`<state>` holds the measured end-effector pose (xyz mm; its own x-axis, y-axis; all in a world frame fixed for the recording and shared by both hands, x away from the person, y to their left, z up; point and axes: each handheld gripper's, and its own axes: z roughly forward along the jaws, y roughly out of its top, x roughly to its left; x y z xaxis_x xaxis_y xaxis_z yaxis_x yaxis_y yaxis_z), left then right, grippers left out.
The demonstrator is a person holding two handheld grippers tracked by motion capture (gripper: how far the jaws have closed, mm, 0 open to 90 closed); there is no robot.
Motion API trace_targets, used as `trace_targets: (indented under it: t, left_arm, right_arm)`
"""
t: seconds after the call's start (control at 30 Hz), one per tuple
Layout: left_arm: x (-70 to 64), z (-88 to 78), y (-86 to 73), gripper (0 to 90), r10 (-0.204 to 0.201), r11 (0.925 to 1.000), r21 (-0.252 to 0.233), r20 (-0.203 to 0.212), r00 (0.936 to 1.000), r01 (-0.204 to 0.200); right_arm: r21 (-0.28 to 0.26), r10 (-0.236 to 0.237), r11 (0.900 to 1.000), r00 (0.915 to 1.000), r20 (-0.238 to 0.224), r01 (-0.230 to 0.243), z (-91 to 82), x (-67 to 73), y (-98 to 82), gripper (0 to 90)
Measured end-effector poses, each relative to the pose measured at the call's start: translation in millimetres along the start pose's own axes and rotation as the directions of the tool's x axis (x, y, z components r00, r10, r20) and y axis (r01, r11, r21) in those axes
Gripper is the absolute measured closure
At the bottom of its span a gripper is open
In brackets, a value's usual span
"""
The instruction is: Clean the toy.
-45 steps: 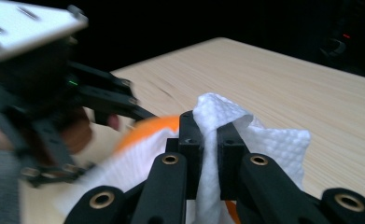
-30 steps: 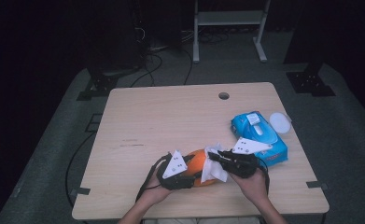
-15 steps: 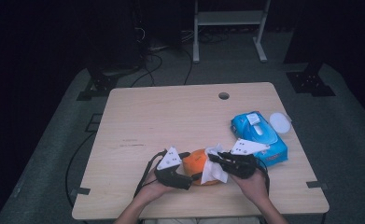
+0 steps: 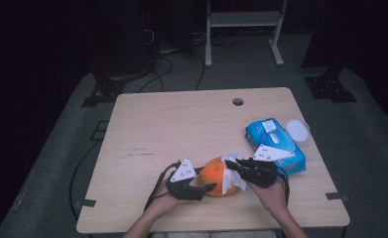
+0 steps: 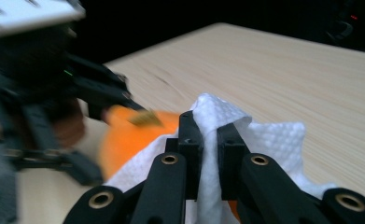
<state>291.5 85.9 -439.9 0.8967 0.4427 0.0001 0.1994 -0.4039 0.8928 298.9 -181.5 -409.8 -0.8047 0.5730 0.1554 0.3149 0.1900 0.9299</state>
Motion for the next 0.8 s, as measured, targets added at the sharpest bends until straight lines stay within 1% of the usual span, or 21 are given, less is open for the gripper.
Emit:
trace_targets:
  t: [0.07,0.1,0.17,0.2,0.23,0.27,0.3,0.37,0.4,0.43,0.47,0.5,0.53,0.57,0.6,0.63,0.67,0.7,0.73,0.77,0.8]
  left_arm:
    - [-2.4,1.0,1.3,44.2,0.007,1.0,-0.002,-0.011,0.9999,-0.007]
    - [-4.1,1.6,2.1,44.9,0.013,0.9999,-0.002,-0.014,0.9998,-0.013]
    - [-7.8,1.0,4.6,46.5,0.027,0.9996,-0.005,-0.026,0.9993,-0.027]
    - [-8.1,-0.2,5.3,47.4,0.034,0.9994,0.0,-0.03,0.999,-0.034]
    - [-8.3,-1.8,5.7,48.0,0.034,0.9994,-0.004,-0.036,0.9988,-0.035]
    - [-7.6,-3.7,6.4,48.4,0.032,0.9994,-0.011,-0.038,0.9988,-0.032]
    - [-7.1,-5.5,7.2,48.8,0.025,0.9995,-0.019,-0.038,0.999,-0.026]
    - [-6.0,-8.8,9.1,49.1,0.019,0.9993,-0.031,-0.039,0.9991,-0.02]
    - [-6.0,-9.8,10.2,49.3,0.018,0.9991,-0.036,-0.04,0.999,-0.02]
    - [-5.9,-10.7,11.4,49.4,0.024,0.9989,-0.04,-0.042,0.9988,-0.026]
    - [-6.6,-11.3,12.6,49.5,0.022,0.9986,-0.047,-0.044,0.9988,-0.024]
    - [-7.0,-11.9,13.9,49.7,0.024,0.9983,-0.053,-0.044,0.9988,-0.026]
    - [-8.3,-12.3,15.4,49.8,0.022,0.9979,-0.061,-0.039,0.999,-0.024]
    - [-9.3,-12.8,16.4,49.8,0.024,0.9977,-0.062,-0.038,0.999,-0.026]
    - [-9.8,-13.1,16.5,49.8,0.029,0.9978,-0.058,-0.04,0.9988,-0.031]
    - [-9.5,-13.3,14.7,49.7,0.031,0.9983,-0.049,-0.043,0.9986,-0.033]
    - [-8.7,-13.0,13.1,49.7,0.029,0.9986,-0.043,-0.043,0.9987,-0.031]
    - [-7.5,-12.0,10.7,49.5,0.024,0.9988,-0.041,-0.038,0.999,-0.026]
    - [-5.8,-10.5,9.0,48.3,0.009,0.9989,-0.046,-0.02,0.9998,-0.01]
    - [-4.5,-9.8,8.6,45.1,-0.001,0.999,-0.045,-0.004,1.0,0.001]
    - [-2.2,-8.7,7.7,41.1,-0.018,0.9983,-0.055,0.017,0.9997,0.019]
  right_arm:
    - [-0.018,-0.005,1.0,0.9993,-0.038,0.005,0.2,6.4,3.3,82.9]
    - [-0.019,-0.019,1.0,0.9986,-0.05,0.018,1.2,10.0,4.6,82.9]
    - [-0.01,-0.062,0.998,0.9955,-0.072,0.061,5.0,20.4,7.0,82.9]
    - [0.006,-0.093,0.996,0.9937,-0.061,0.094,7.3,24.3,7.4,82.9]
    - [0.011,-0.102,0.995,0.9934,-0.052,0.103,7.9,24.6,7.2,83.0]
    - [0.013,-0.092,0.996,0.9947,-0.046,0.092,7.8,22.2,6.9,83.1]
    - [0.015,-0.08,0.997,0.9964,-0.03,0.08,6.8,18.6,6.2,83.1]
    - [0.025,-0.072,0.997,0.9973,0.013,0.071,4.4,11.6,4.8,83.0]
    - [0.025,-0.057,0.998,0.9981,0.024,0.057,3.1,9.1,4.6,83.0]
    - [0.027,-0.059,0.998,0.9975,0.038,0.058,1.7,9.2,5.4,83.0]
    - [0.019,-0.078,0.997,0.9958,0.049,0.077,0.3,12.8,6.9,83.0]
    - [-0.003,-0.1,0.995,0.9941,0.042,0.1,-1.1,17.7,8.9,83.0]
    - [-0.022,-0.114,0.993,0.9934,0.014,0.114,-1.1,23.2,11.4,83.0]
    - [-0.027,-0.152,0.988,0.9884,-0.003,0.151,1.0,31.2,14.0,83.0]
    - [-0.019,-0.184,0.983,0.9829,0.003,0.184,3.8,35.8,15.0,83.0]
    - [-0.009,-0.19,0.982,0.9818,0.007,0.19,5.2,36.8,15.1,83.0]
    - [0.005,-0.169,0.986,0.9857,0.002,0.169,6.7,33.4,13.9,83.0]
    - [0.019,-0.152,0.988,0.9883,0.01,0.152,7.5,30.2,11.9,83.0]
    - [0.037,-0.138,0.99,0.9904,0.013,0.137,8.8,24.9,7.9,83.1]
    - [0.044,-0.109,0.993,0.9939,0.014,0.108,9.8,18.2,2.5,83.1]
    - [0.05,-0.096,0.994,0.9952,0.015,0.095,10.2,14.7,0.2,83.1]
